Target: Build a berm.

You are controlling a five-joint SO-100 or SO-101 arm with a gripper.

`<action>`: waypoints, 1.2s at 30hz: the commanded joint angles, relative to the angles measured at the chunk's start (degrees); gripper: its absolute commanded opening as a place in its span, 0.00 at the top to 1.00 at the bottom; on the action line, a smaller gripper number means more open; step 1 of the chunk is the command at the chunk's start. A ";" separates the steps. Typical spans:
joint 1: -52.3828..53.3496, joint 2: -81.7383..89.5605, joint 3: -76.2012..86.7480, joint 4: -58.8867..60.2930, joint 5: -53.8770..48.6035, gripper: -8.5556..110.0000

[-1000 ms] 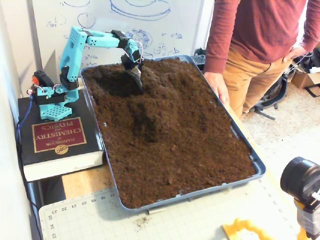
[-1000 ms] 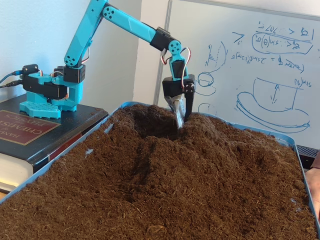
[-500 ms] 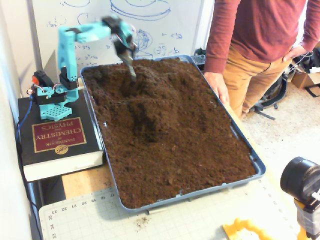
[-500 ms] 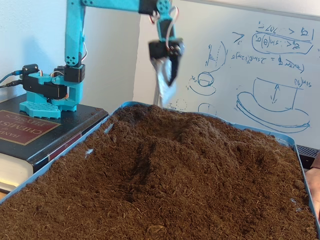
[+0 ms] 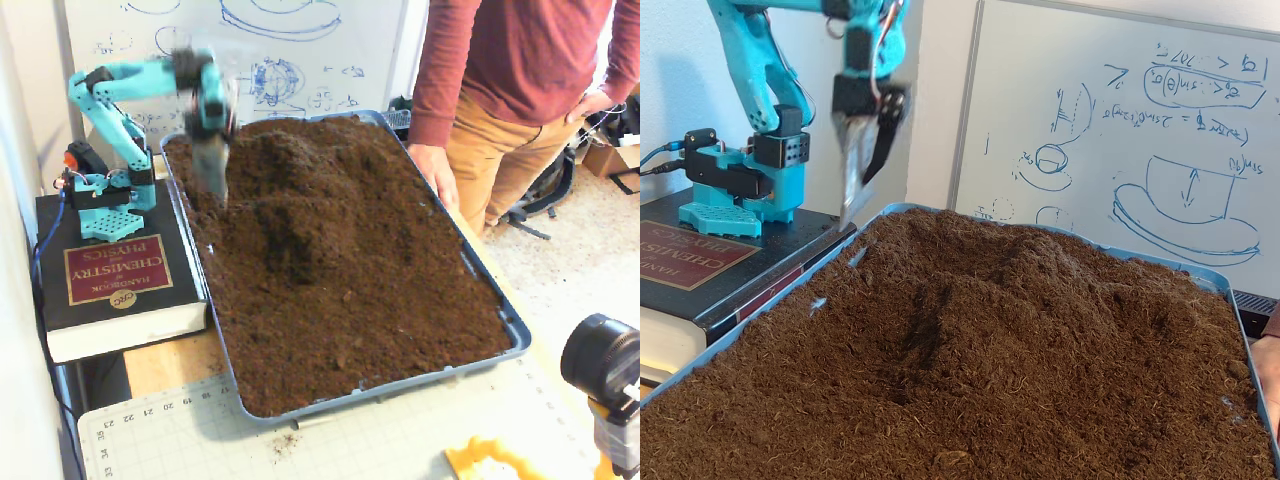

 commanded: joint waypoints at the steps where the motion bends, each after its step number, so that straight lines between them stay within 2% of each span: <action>1: 3.08 2.55 8.79 -12.13 -3.52 0.92; 6: 2.46 1.85 21.01 -28.65 -1.85 0.93; 11: -0.53 -0.97 24.08 -34.98 -1.58 0.93; 21: -3.78 -5.63 17.05 -38.06 -1.14 0.93; 29: -7.82 -12.57 5.54 -37.97 9.58 0.93; 36: -12.22 -23.99 -4.83 -37.00 6.15 0.93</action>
